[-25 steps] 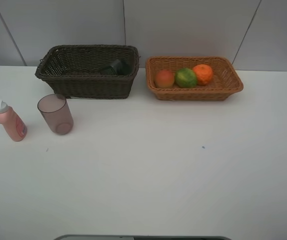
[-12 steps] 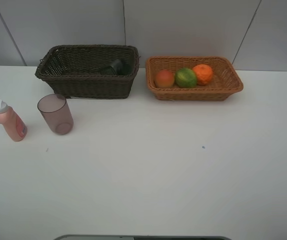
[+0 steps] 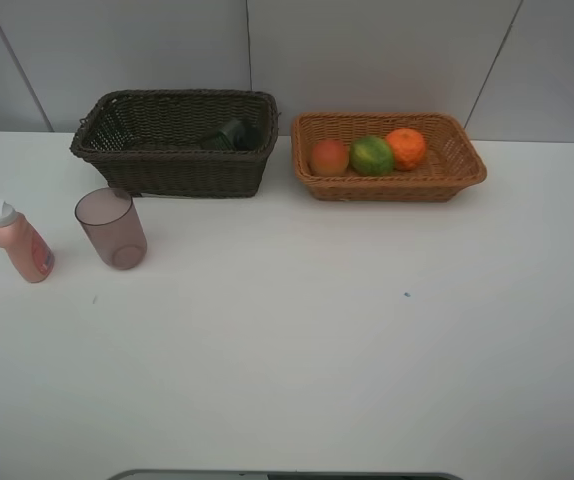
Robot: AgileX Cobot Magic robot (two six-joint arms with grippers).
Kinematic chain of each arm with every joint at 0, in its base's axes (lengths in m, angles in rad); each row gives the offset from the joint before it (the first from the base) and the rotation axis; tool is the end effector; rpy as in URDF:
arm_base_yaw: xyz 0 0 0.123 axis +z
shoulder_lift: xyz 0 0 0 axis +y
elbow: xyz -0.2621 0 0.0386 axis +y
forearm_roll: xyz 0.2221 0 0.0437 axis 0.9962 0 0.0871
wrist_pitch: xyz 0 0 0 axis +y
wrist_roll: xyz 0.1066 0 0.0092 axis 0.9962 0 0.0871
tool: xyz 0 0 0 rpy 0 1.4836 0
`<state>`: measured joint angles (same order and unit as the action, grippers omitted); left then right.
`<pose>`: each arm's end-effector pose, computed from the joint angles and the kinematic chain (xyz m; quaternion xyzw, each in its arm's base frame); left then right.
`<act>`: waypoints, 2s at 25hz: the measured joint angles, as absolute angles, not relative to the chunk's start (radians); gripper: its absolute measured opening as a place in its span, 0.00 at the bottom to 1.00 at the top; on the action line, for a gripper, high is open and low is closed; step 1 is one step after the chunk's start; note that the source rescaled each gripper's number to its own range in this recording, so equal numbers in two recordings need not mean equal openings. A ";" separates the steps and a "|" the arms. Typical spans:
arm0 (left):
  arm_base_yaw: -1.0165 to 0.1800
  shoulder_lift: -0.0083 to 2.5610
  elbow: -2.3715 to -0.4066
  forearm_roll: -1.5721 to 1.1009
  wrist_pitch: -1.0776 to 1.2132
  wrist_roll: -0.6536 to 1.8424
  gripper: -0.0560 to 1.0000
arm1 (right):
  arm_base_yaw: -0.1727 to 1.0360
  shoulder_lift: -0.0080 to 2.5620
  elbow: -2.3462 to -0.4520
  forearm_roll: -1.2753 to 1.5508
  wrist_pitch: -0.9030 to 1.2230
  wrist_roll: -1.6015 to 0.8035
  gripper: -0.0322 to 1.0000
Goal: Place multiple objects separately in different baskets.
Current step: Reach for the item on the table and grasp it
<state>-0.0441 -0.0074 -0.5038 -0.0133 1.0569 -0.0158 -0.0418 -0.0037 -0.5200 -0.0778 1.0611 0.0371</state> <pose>0.0058 -0.0015 0.2590 0.0123 0.8492 -0.0224 0.5275 0.0041 -0.0074 0.2631 0.0353 0.8457 -0.0401 0.5309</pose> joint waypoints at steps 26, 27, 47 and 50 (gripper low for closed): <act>-0.044 0.930 -0.871 -0.005 1.025 -0.016 0.99 | -0.042 -0.004 -0.520 -0.078 1.061 0.037 1.00; -0.044 0.967 -0.894 -0.006 1.029 -0.016 0.99 | -0.042 -0.004 -0.520 -0.078 1.061 0.037 1.00; -0.043 1.160 -0.971 0.000 1.079 -0.039 0.99 | -0.042 -0.004 -0.520 -0.078 1.061 0.037 1.00; -0.032 1.160 -0.971 0.000 1.083 -0.060 0.99 | -0.042 -0.004 -0.520 -0.078 1.061 0.037 1.00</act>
<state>-0.0317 1.1603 -0.9710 0.0000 1.0829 -0.0602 -0.0418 -0.0037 -0.5200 -0.0778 1.0611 0.0371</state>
